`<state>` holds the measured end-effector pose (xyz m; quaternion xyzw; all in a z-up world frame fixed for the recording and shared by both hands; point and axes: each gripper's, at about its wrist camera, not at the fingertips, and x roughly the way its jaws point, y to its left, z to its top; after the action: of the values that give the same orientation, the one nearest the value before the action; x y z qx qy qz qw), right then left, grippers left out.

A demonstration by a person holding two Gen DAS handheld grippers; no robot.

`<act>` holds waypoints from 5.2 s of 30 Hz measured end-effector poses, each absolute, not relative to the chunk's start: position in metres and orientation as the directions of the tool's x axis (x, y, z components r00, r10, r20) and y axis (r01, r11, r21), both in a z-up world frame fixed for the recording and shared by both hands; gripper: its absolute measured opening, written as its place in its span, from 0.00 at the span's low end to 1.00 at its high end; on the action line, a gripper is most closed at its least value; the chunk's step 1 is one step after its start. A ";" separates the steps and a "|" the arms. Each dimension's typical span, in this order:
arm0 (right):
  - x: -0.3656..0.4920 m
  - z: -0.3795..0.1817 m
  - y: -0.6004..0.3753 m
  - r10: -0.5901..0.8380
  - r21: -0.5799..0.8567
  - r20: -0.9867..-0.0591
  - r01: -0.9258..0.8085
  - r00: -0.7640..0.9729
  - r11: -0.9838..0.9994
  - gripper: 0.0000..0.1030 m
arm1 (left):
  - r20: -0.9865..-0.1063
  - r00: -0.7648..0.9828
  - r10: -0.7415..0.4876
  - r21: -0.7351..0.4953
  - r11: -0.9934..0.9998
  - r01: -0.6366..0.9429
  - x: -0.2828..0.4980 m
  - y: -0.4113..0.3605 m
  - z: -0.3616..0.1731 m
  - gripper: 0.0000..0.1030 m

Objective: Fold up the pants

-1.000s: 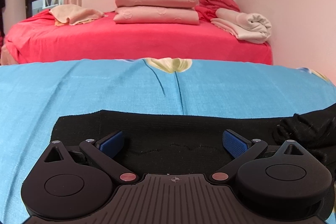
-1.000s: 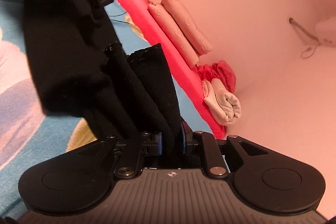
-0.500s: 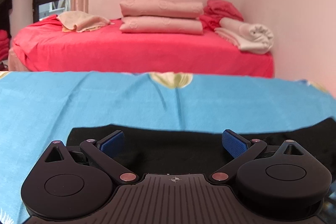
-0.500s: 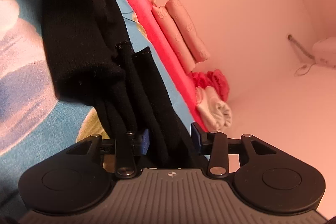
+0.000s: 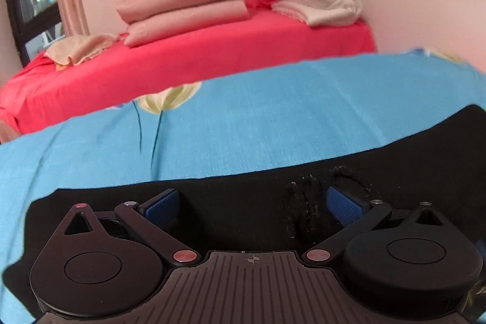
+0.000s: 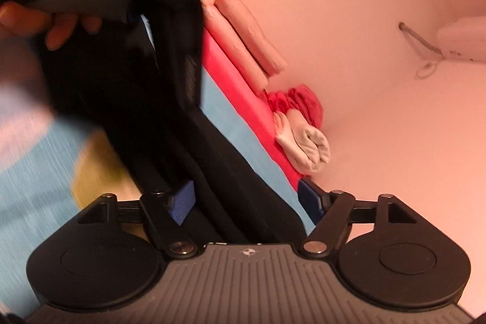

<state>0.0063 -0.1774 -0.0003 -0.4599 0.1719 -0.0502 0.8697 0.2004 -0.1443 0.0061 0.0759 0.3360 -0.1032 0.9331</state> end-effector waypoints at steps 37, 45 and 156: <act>-0.015 0.054 -0.273 -0.370 -0.711 -0.392 -0.023 0.842 0.702 0.91 | -0.583 0.787 -0.201 0.020 0.965 0.261 0.193 -0.134 -0.001 1.00; 0.009 0.106 -0.275 -0.115 -0.297 -0.471 -0.034 0.875 0.954 0.91 | -0.586 0.783 -0.208 0.008 0.965 0.262 0.193 -0.132 -0.001 1.00; 0.056 0.165 -0.215 0.252 0.246 -0.408 -0.161 0.878 0.956 0.16 | -0.584 0.662 -0.470 -0.164 0.867 0.471 0.188 -0.104 0.053 1.00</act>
<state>0.0558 -0.2155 0.1651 0.1029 0.2230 0.1071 0.9634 0.1879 -0.1040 0.0535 0.0007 0.3204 -0.2580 0.9115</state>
